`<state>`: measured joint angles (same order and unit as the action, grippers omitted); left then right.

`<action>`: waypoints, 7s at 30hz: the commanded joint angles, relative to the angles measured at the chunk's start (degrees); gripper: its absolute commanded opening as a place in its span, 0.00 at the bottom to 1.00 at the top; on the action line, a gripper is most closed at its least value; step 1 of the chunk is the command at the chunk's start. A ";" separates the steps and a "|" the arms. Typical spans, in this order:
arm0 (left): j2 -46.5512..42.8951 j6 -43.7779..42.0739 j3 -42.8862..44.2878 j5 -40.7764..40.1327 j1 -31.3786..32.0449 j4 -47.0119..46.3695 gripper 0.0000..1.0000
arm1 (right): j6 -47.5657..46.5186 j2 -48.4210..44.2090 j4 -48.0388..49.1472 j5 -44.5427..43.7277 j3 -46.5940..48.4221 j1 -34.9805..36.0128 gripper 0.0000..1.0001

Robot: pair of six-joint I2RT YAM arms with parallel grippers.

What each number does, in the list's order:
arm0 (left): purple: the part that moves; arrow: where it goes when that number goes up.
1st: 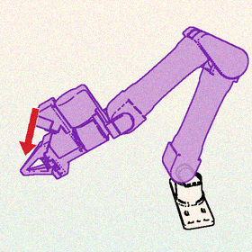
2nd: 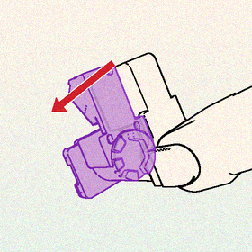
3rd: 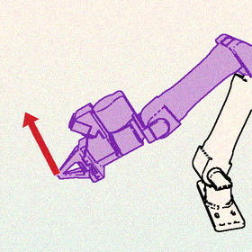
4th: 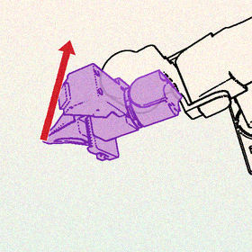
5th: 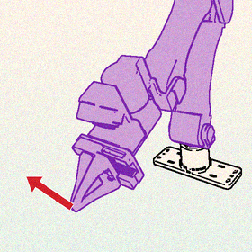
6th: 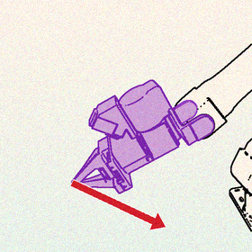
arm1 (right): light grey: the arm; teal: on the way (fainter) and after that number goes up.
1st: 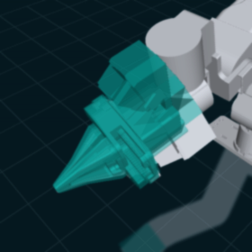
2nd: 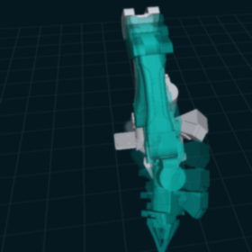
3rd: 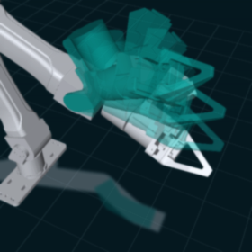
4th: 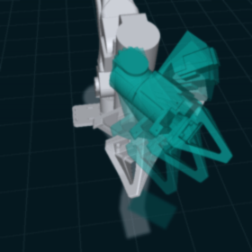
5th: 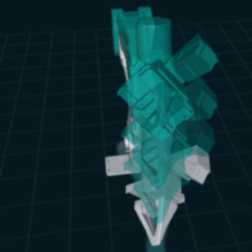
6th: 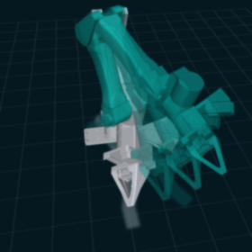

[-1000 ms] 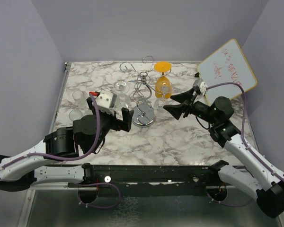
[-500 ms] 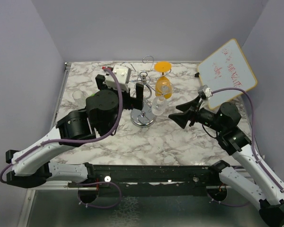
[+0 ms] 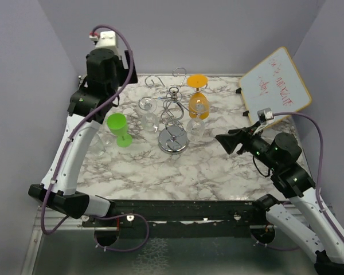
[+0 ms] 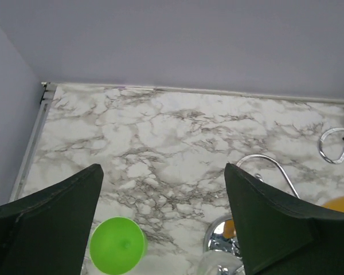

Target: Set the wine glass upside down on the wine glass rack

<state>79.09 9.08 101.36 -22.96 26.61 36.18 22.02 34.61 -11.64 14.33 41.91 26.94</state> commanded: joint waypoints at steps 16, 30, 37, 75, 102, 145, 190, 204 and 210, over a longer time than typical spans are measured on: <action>-6.56 6.87 -21.65 20.14 -28.39 2.16 0.54 | 17.76 2.50 -11.74 -17.01 2.28 0.05 0.72; -1.21 4.45 -24.41 25.63 -31.92 4.55 0.44 | 19.49 4.13 -11.97 -14.95 1.24 0.05 0.72; 1.43 4.76 -25.40 23.39 -31.93 5.02 0.28 | 19.10 4.38 -10.98 -13.40 0.65 0.11 0.71; -4.80 13.09 11.78 37.80 -27.84 4.44 0.00 | 18.15 5.03 -8.19 -15.18 4.28 0.10 0.71; -0.03 41.03 4.77 60.39 -0.91 -32.34 0.00 | 24.06 -4.20 -9.13 -21.86 1.47 0.08 0.68; -6.74 17.49 -24.95 18.21 38.33 -59.21 0.00 | 68.21 -12.20 0.12 -31.21 4.84 0.04 0.62; -14.54 21.76 -37.15 15.15 39.83 -58.27 0.54 | 54.08 -7.33 10.54 -25.63 3.78 0.08 0.01; -19.37 15.79 -31.81 19.98 39.79 -36.36 0.98 | 28.96 -13.54 8.79 -18.99 4.17 0.05 0.01; -17.90 13.73 -28.03 25.94 39.80 -33.25 0.99 | 10.88 -14.32 7.82 -8.07 5.21 0.09 0.01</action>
<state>60.51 25.34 69.14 -3.70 66.13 -0.64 48.75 20.25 -3.07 -3.49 44.66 26.94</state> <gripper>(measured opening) 0.987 0.144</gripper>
